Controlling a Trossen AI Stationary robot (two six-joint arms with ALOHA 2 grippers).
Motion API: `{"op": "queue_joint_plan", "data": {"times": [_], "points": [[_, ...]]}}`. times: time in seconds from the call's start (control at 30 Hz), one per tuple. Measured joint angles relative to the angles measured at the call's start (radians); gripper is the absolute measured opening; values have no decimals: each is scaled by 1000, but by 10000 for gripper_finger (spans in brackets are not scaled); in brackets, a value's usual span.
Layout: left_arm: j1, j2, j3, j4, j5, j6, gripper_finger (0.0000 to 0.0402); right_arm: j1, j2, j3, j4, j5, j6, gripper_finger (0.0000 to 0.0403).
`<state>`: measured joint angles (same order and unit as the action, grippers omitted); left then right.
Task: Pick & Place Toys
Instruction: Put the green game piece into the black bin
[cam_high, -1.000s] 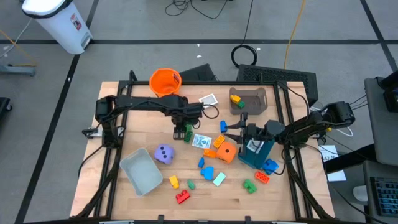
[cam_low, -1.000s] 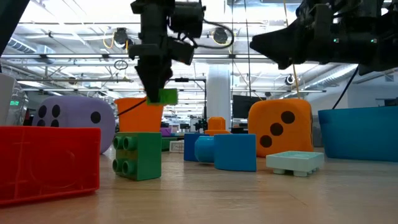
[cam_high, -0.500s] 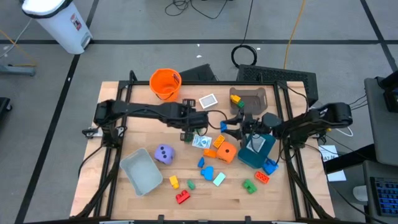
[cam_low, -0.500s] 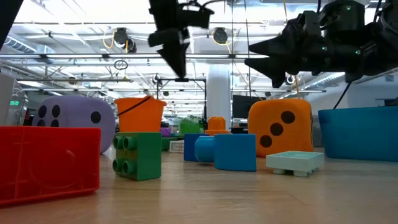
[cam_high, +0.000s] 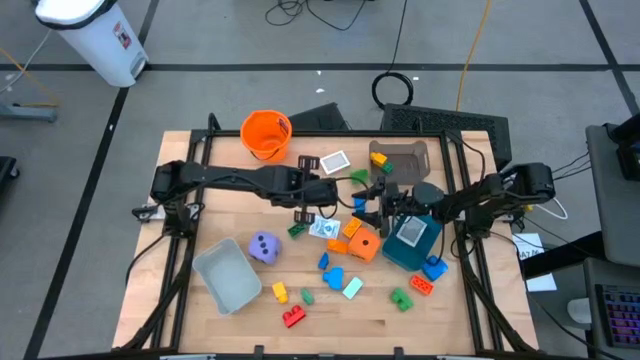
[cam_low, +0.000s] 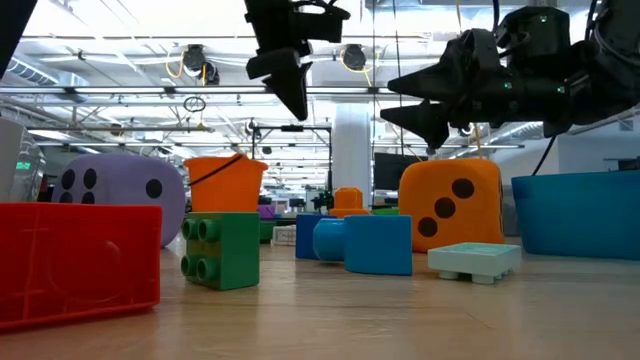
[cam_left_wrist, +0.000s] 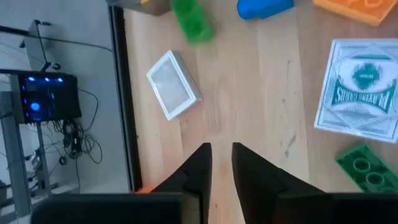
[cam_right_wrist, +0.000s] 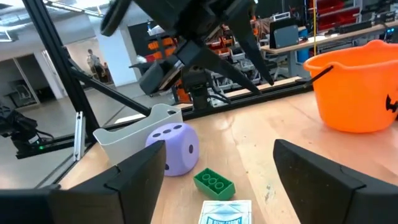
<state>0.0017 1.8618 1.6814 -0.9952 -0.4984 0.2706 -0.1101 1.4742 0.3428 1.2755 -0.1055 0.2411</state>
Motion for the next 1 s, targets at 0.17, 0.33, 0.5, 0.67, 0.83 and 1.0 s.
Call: {"op": "queue_joint_plan", "data": {"times": [0.17,0.33,0.5,0.67,0.83,1.0], "points": [[23,0,0,-59,1,-74,83,0,0,0,5,0,-51,293],[69,0,-25,-188,97,-215,106,0,0,0,-1,0,-59,292],[93,0,-154,-120,327,-284,136,0,0,0,-10,0,-59,287],[81,2,-298,3,375,-311,164,0,0,0,-13,0,-59,287],[80,2,-322,4,362,-364,189,0,0,0,-9,0,-59,286],[76,1,-315,28,418,-468,209,0,0,0,-9,0,-59,282]]}}
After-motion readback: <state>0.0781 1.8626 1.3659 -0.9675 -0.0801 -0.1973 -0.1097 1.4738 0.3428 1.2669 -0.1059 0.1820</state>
